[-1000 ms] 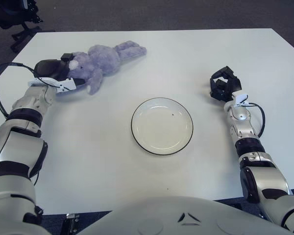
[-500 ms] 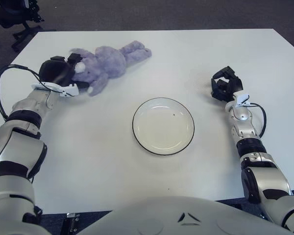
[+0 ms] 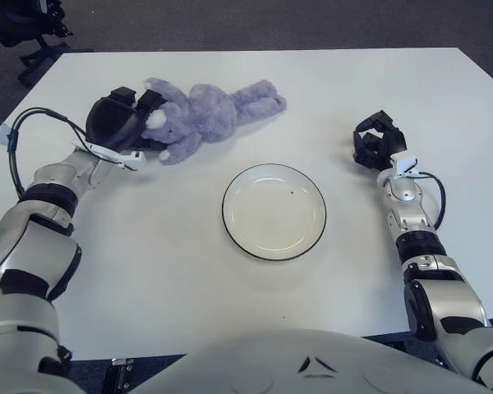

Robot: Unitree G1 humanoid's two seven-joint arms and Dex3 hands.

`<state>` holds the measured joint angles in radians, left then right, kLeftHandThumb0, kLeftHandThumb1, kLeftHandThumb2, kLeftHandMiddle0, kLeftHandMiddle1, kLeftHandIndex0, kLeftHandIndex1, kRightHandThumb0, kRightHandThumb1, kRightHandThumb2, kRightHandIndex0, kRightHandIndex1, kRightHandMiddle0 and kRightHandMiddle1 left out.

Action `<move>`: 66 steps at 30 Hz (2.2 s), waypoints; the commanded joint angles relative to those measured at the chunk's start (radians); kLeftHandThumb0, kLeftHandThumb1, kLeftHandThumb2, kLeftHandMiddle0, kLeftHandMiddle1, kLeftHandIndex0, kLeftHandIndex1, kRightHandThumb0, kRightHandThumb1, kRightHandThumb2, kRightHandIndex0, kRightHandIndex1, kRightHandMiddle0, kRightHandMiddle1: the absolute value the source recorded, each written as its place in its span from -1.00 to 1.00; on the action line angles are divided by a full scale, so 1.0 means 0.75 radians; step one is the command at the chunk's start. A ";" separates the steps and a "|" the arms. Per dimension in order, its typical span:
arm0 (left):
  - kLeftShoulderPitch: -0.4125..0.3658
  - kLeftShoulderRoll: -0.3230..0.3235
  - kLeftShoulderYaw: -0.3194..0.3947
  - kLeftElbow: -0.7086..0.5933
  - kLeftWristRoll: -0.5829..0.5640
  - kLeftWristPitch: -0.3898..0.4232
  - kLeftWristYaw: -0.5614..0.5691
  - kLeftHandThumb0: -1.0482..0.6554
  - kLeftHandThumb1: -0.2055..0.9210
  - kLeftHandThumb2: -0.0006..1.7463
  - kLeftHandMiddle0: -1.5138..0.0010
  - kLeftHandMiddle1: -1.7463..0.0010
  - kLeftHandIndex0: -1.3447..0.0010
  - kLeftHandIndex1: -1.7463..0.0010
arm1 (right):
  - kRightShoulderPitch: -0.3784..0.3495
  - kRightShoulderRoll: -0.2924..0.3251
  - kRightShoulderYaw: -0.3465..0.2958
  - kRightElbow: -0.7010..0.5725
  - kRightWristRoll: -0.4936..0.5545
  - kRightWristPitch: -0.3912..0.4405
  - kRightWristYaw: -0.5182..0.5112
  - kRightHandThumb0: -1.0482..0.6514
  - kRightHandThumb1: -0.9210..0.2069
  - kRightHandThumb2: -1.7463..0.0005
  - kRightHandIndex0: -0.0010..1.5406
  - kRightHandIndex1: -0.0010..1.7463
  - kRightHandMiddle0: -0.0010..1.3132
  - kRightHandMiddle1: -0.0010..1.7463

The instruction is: Put the doll into the plate.

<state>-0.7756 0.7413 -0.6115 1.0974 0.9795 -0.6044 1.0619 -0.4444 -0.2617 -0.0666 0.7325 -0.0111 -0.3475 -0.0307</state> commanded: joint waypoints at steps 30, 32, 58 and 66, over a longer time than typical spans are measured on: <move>-0.089 -0.163 -0.023 -0.150 0.067 -0.076 0.156 0.13 0.96 -0.92 -0.24 -1.00 -0.04 -1.00 | 0.115 0.028 0.037 0.059 -0.035 0.157 0.030 -0.23 -0.46 -0.05 0.13 1.00 -0.40 1.00; -0.097 -0.191 -0.022 -0.170 0.062 -0.089 0.153 0.13 0.96 -0.92 -0.25 -1.00 -0.05 -1.00 | 0.115 0.030 0.038 0.057 -0.035 0.160 0.029 -0.23 -0.46 -0.05 0.13 1.00 -0.40 1.00; -0.146 -0.393 -0.071 -0.168 0.098 -0.065 0.098 0.12 0.98 -0.94 -0.29 -1.00 -0.09 -1.00 | 0.139 0.026 0.032 0.022 -0.025 0.168 0.037 -0.24 -0.45 -0.06 0.12 1.00 -0.40 1.00; -0.168 -0.454 -0.085 -0.143 0.102 -0.035 0.073 0.12 0.99 -0.95 -0.28 -1.00 -0.06 -1.00 | 0.146 0.018 -0.007 -0.025 0.013 0.141 0.042 -0.24 -0.45 -0.06 0.12 1.00 -0.40 1.00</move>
<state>-0.8648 0.4142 -0.6686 0.9842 1.0514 -0.6428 1.1299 -0.4186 -0.2608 -0.0725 0.6772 -0.0064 -0.3184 -0.0265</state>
